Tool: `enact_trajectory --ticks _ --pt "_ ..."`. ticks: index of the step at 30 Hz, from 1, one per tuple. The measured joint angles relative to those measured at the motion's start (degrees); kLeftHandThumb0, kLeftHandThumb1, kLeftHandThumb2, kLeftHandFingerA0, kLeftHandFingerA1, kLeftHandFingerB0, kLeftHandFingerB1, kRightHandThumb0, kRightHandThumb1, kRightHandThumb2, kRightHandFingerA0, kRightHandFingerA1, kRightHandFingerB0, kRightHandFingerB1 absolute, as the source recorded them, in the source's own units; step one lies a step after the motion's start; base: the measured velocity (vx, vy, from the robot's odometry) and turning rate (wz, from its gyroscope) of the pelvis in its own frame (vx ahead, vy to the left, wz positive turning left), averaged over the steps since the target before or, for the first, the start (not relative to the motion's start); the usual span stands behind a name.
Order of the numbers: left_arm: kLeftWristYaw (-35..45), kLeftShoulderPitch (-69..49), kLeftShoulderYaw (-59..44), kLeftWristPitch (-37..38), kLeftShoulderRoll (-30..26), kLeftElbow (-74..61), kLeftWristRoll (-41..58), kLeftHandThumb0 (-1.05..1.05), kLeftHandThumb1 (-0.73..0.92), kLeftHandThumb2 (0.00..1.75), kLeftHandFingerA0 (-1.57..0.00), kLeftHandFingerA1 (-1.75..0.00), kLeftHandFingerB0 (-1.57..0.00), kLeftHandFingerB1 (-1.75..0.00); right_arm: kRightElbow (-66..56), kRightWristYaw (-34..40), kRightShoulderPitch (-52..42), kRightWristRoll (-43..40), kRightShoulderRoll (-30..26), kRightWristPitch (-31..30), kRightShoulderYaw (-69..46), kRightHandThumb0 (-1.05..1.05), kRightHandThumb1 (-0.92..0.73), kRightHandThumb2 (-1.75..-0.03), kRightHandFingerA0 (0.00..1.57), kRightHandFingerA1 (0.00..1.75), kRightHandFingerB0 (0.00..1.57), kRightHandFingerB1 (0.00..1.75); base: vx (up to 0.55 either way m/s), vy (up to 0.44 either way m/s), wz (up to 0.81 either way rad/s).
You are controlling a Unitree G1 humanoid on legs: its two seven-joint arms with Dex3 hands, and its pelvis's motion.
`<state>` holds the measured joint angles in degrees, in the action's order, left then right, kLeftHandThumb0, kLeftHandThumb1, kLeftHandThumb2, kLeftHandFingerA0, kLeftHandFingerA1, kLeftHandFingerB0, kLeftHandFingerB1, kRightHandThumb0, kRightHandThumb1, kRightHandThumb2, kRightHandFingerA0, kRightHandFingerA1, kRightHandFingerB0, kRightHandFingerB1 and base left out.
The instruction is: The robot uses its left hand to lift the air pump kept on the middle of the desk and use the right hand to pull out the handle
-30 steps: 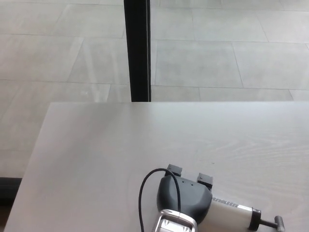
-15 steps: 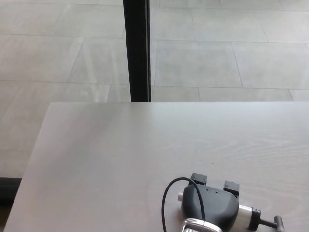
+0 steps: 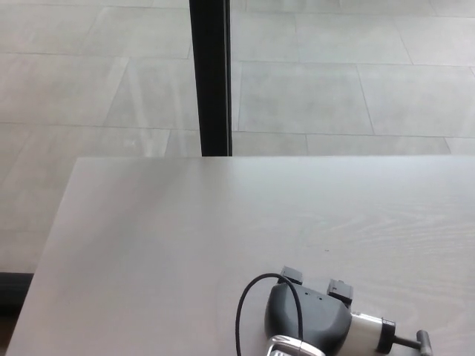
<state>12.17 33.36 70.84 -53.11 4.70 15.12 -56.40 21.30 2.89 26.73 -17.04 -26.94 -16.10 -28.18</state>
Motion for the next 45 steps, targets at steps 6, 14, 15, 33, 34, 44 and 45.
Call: enact_trajectory --ticks 6,14,15,33,34,44,45 --pt "0.70 -0.92 -1.17 0.01 -0.15 0.56 -2.13 -0.64 0.56 0.88 -0.14 -0.58 -0.03 -0.38 1.12 0.42 0.14 0.55 -0.40 -0.50 -0.02 -0.49 -0.82 -0.64 0.69 0.80 0.41 0.38 0.00 0.000 0.00" --pt "-0.12 -2.17 -3.48 1.42 0.47 1.35 -4.08 -0.64 0.53 0.91 -0.39 -0.71 -0.01 -0.36 2.72 0.87 0.75 1.54 -0.85 -0.78 0.22 -0.48 -0.83 -0.65 0.66 0.81 0.40 0.38 0.00 0.000 0.00" --pt "-0.32 -2.24 -3.92 1.67 0.66 1.35 -4.14 -0.65 0.56 0.93 -0.43 -0.73 -0.02 -0.38 2.85 0.87 0.82 1.59 -0.85 -0.78 0.23 -0.49 -0.83 -0.64 0.67 0.81 0.39 0.38 0.00 0.000 0.00" --pt "-4.11 -4.93 -10.80 11.91 2.30 -0.99 -3.63 -0.39 0.66 0.61 -0.74 -1.31 -0.20 -0.39 2.82 0.79 1.87 2.71 -0.90 -0.78 0.57 -0.47 -0.83 -0.64 0.67 0.93 0.42 0.40 0.00 0.000 0.00" --pt "-4.09 -4.93 -10.77 12.26 2.31 -0.84 -3.74 -0.40 0.66 0.61 -0.73 -1.29 -0.19 -0.38 2.72 0.76 1.87 2.71 -0.90 -0.79 0.56 -0.47 -0.81 -0.65 0.67 0.93 0.39 0.38 0.00 0.000 0.00" --pt "-1.37 -4.65 -10.77 13.31 1.62 -0.46 -5.49 -0.41 0.44 0.92 -0.81 -1.07 -0.04 -0.48 2.61 0.61 2.26 2.70 -0.90 -1.39 0.51 -0.48 -0.81 -0.65 0.67 0.94 0.39 0.38 0.00 0.000 0.00" --pt "-0.97 -4.48 -10.78 13.31 1.56 -0.56 -5.75 -0.56 0.49 0.80 -0.79 -1.04 -0.10 -0.46 2.61 0.60 2.26 2.71 -0.90 -1.40 0.52 -0.48 -0.81 -0.65 0.67 0.95 0.39 0.38 0.00 0.000 0.00"
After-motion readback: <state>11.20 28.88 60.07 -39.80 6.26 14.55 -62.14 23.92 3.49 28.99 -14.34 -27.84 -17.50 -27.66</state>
